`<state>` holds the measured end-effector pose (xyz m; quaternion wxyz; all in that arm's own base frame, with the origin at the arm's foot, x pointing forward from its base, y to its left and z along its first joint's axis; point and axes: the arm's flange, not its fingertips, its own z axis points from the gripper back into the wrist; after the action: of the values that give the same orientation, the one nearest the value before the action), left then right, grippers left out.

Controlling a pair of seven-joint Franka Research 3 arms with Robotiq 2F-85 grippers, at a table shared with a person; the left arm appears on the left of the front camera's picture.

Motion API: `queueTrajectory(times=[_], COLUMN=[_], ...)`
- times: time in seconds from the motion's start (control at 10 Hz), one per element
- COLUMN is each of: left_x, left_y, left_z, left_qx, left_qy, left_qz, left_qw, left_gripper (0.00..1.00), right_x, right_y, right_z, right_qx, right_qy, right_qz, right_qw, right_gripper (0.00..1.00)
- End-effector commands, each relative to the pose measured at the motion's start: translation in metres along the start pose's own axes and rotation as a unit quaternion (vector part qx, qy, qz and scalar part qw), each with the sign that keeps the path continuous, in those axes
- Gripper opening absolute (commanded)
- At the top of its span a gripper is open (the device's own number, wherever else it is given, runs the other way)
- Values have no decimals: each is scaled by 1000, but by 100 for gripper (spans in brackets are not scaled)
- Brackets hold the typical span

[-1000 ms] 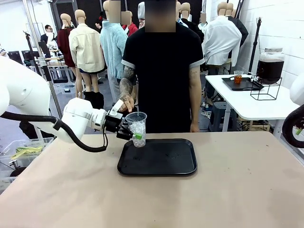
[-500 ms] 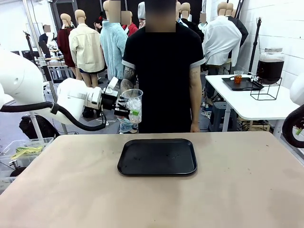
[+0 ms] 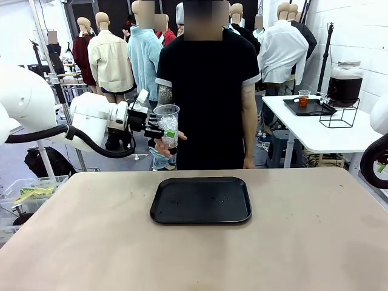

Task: Pour the drink into the iced cup.
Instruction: Open the gripper to release the iced cup you were holding.

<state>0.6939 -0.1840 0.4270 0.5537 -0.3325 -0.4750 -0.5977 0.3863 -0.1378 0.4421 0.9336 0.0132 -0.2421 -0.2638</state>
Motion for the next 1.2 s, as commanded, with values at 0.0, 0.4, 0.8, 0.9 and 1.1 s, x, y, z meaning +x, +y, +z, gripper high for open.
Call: queueTrajectory(times=[0.0,0.4,0.8,0.9,1.1], left_x=[0,-4,-6,-6,1], left_y=[17,23,11,2,-34], left_z=[4,11,28,35,58], left_qx=[0,4,40,57,149], left_qy=[-3,-6,13,26,72], left_qz=[19,29,65,71,86], left_qw=[1000,1000,997,996,982], left_gripper=[75,75,100,100,100], right_x=[1,1,1,1,1], right_y=[0,0,0,0,0], right_z=[-2,-2,-2,-2,-2], right_qx=[-2,-2,-2,-2,-2], right_qy=[-5,-5,-5,-5,-5], right_qz=[2,2,2,2,2], right_qw=[1000,1000,1000,1000,1000], right_gripper=[100,100,100,100,100])
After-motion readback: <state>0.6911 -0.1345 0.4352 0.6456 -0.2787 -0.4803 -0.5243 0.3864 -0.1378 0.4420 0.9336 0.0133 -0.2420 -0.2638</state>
